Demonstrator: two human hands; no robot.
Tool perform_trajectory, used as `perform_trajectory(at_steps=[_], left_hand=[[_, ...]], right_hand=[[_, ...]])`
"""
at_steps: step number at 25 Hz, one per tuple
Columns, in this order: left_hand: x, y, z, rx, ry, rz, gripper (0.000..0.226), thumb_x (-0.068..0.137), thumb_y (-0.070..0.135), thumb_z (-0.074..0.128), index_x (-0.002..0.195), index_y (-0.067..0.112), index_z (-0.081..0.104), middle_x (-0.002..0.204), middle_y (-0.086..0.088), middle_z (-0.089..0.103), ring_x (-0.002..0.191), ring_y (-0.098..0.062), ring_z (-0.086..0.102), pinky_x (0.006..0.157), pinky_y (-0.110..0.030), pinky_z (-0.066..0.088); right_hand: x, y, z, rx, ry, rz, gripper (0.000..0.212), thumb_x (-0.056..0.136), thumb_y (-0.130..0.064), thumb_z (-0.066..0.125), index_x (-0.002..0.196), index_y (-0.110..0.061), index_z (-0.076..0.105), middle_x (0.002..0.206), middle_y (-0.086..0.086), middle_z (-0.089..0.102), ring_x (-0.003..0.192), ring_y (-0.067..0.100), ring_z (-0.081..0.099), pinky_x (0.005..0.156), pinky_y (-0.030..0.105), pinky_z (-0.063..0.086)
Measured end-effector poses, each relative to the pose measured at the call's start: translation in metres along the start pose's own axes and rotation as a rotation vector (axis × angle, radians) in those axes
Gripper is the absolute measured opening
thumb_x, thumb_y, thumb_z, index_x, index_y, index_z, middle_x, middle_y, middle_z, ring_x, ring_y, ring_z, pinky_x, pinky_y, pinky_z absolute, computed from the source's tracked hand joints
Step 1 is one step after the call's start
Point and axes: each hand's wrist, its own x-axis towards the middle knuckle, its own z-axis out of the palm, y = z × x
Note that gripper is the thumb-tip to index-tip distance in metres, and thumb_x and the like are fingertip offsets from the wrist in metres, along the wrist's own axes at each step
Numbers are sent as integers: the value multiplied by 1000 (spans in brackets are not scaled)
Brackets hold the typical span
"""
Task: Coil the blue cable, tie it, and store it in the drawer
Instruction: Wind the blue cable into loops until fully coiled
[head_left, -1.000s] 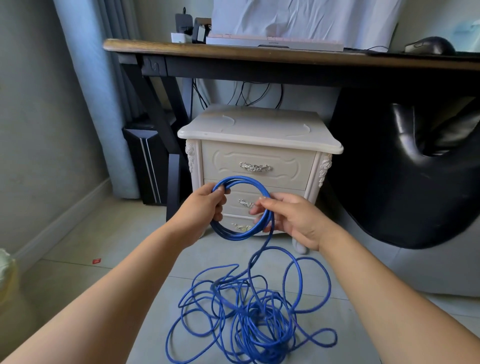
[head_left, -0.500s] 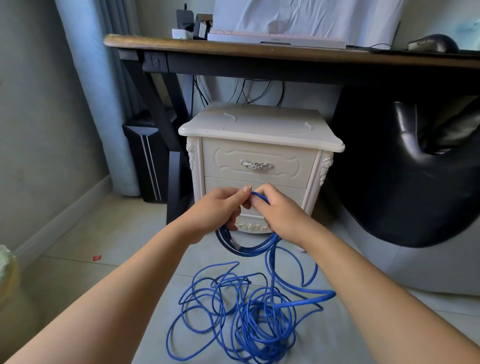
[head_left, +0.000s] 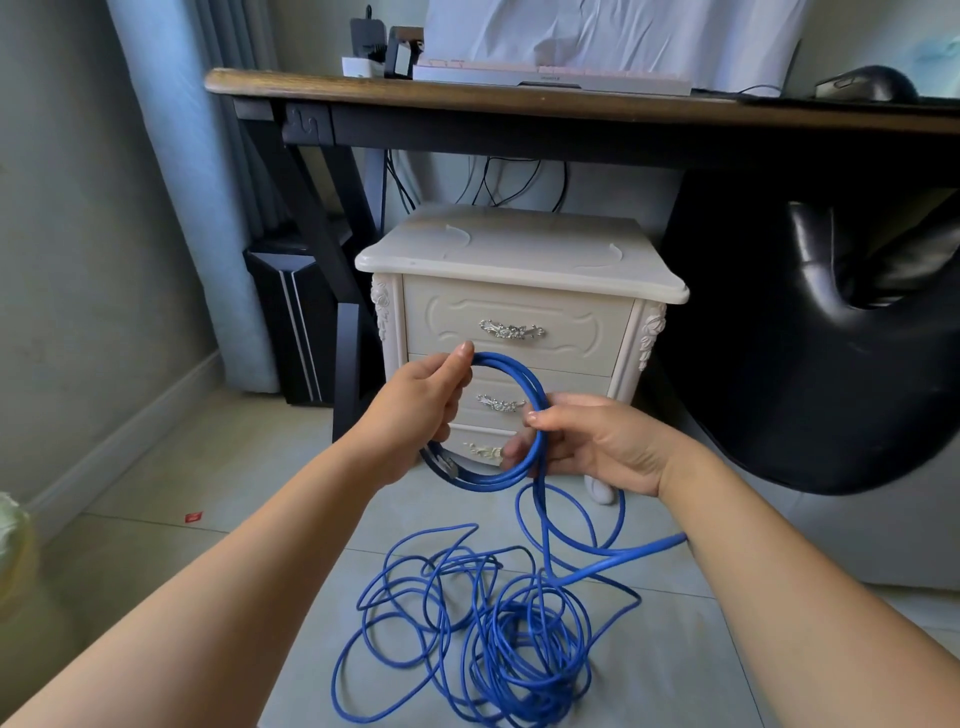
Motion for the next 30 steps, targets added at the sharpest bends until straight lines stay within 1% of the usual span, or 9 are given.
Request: perform_trajectory(at_steps=[3,7,11,14,19,22,26,28,30], left_hand=[[0,0,4,-125,54,-37,39,101,43,46,71,19,42,54,10,22,48,-10,17,42,-20,18],[-3,-1,16,-363,92,-131,40,101,47,43,73,18,47,54,7,26,45,-10,25,43,-20,30],[-9,-11,13,-448,39,-338,51,103,45,36,89,7,67,75,-8,64,74,-23,63,76,-39,53],[-19,-18,22,-220,-163,-493,43,102,34,37,99,6,69,101,-16,70,95,-29,65,91,-43,50],[-18,-13,38,-531,-335,-575,42,98,38,46,101,5,71,94,-12,72,93,-24,67,86,-38,52],[-15,-17,48,-483,-254,-500,17,96,21,54,91,14,69,84,-3,68,80,-16,65,72,-26,50],[-1,-20,39,-567,25,-407,18,97,17,53,84,16,65,80,1,71,74,-10,66,73,-25,47],[3,-19,22,-593,120,-321,23,100,22,50,85,18,66,88,5,76,85,-7,70,78,-26,49],[4,-18,9,-498,133,-216,23,101,24,49,89,20,69,102,6,76,102,-9,68,85,-29,49]], right_hand=[[4,0,6,132,63,-94,7,95,-12,52,95,-7,57,69,7,65,72,27,69,82,44,55],[17,3,18,314,209,-202,18,103,-17,41,96,-9,55,57,-5,34,45,8,34,56,29,46],[18,-1,12,412,273,-281,23,104,-18,39,89,-9,54,52,-7,29,40,7,25,50,26,32],[17,-4,9,485,238,-290,24,103,-19,38,88,-9,54,51,-7,29,39,7,24,47,24,33],[12,-11,11,571,166,-311,26,102,-20,38,85,-9,54,50,-5,28,39,8,25,47,25,35],[12,-12,15,519,266,-386,25,103,-17,38,85,-8,53,50,-6,28,39,8,25,47,25,36],[20,-1,2,238,739,-432,24,103,-18,41,86,-11,56,52,-10,34,43,7,29,50,26,36],[19,5,-14,-43,959,-346,23,101,-22,43,94,-8,59,60,-7,41,49,13,37,57,32,38],[17,9,-21,-213,952,-271,21,100,-23,44,93,-11,59,61,-2,42,52,18,38,59,34,36]])
